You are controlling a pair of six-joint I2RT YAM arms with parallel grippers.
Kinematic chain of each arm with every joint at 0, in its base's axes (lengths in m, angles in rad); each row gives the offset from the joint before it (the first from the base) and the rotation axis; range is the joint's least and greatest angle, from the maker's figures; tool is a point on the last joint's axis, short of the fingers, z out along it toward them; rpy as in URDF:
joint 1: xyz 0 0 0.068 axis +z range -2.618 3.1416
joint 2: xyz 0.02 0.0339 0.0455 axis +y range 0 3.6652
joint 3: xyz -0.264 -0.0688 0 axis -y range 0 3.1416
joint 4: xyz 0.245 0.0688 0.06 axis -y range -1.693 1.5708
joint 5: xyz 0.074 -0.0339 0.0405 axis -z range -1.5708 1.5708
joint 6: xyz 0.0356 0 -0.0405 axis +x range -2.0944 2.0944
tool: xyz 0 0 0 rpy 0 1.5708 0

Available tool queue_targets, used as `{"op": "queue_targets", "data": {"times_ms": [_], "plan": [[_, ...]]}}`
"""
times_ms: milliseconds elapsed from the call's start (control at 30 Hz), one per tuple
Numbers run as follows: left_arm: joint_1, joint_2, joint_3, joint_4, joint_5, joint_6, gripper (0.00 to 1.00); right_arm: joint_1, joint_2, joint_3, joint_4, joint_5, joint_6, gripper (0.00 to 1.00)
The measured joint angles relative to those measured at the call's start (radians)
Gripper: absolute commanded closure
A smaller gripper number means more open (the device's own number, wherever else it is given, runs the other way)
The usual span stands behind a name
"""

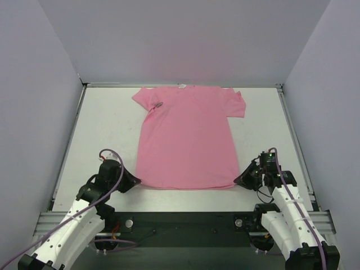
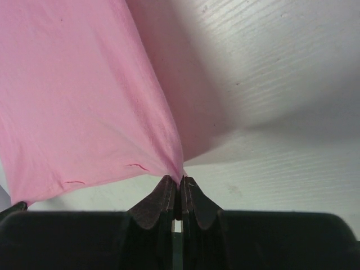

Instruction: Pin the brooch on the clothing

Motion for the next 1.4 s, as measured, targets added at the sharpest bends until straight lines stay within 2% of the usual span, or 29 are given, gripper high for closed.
{"op": "queue_targets", "data": {"times_ms": [233,967,1400], "plan": [[-0.02,0.02,0.026,-0.061,-0.016,-0.016,1.0,0.001,-0.009,0.0,-0.059,0.007,-0.003,1.0],[-0.042,-0.062,0.071,-0.28,0.003,-0.049,1.0,0.021,-0.013,0.002,-0.203,0.024,-0.056,1.0],[-0.189,-0.046,0.091,-0.343,-0.005,-0.089,1.0,0.061,0.013,0.021,-0.279,0.021,-0.104,1.0]]}}
